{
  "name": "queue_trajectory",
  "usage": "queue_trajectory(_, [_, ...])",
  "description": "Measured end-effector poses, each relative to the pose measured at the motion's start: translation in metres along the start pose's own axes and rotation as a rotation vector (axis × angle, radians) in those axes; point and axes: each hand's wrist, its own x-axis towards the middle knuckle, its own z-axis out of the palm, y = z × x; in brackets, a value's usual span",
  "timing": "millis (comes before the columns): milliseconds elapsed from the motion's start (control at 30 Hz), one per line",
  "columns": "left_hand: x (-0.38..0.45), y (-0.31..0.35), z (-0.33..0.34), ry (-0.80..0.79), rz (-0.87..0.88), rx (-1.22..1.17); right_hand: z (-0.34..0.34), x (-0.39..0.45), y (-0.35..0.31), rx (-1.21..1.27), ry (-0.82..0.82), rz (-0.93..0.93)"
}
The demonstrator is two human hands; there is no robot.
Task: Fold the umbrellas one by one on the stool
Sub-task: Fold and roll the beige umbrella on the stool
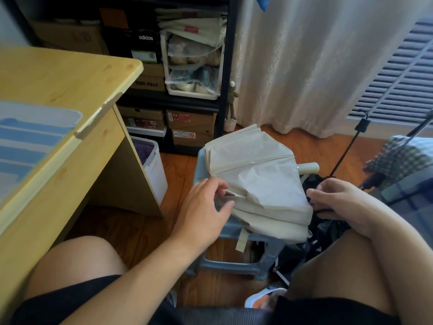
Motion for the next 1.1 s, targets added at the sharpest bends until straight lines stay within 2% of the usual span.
queue_trajectory(200, [0.008, -0.004, 0.014, 0.060, 0.205, 0.185, 0.001, -0.003, 0.004, -0.238, 0.103, -0.010])
queue_trajectory(333, [0.010, -0.005, 0.015, 0.095, 0.201, 0.162, 0.002, -0.013, 0.006, -0.375, 0.022, -0.106])
queue_trajectory(400, [0.011, -0.005, 0.013, 0.114, 0.178, 0.105, 0.001, -0.016, 0.007, -0.314, -0.071, -0.175])
queue_trajectory(500, [0.009, -0.003, 0.009, 0.143, 0.146, 0.011, -0.003, -0.020, 0.007, -0.044, -0.233, -0.290])
queue_trajectory(533, [0.008, -0.003, 0.007, 0.148, 0.139, -0.004, -0.003, -0.021, 0.007, -0.010, -0.209, -0.347])
queue_trajectory(600, [0.007, -0.006, 0.000, 0.158, 0.128, -0.022, -0.001, -0.021, 0.004, 0.021, -0.041, -0.468])
queue_trajectory(667, [0.009, -0.009, -0.008, 0.165, 0.095, -0.076, 0.000, -0.021, 0.001, 0.155, 0.099, -0.525])
queue_trajectory(733, [0.009, -0.009, -0.013, 0.156, 0.085, -0.144, 0.002, -0.020, -0.002, 0.224, 0.133, -0.545])
queue_trajectory(833, [0.004, -0.006, -0.014, 0.179, 0.126, -0.093, 0.005, -0.019, -0.001, 0.219, 0.131, -0.574])
queue_trajectory(967, [-0.002, -0.009, -0.004, 0.137, -0.029, -0.088, 0.005, -0.021, -0.001, 0.174, 0.241, -0.659])
queue_trajectory(1100, [-0.002, -0.013, 0.004, 0.090, -0.116, -0.130, 0.006, -0.021, -0.001, 0.199, 0.264, -0.698])
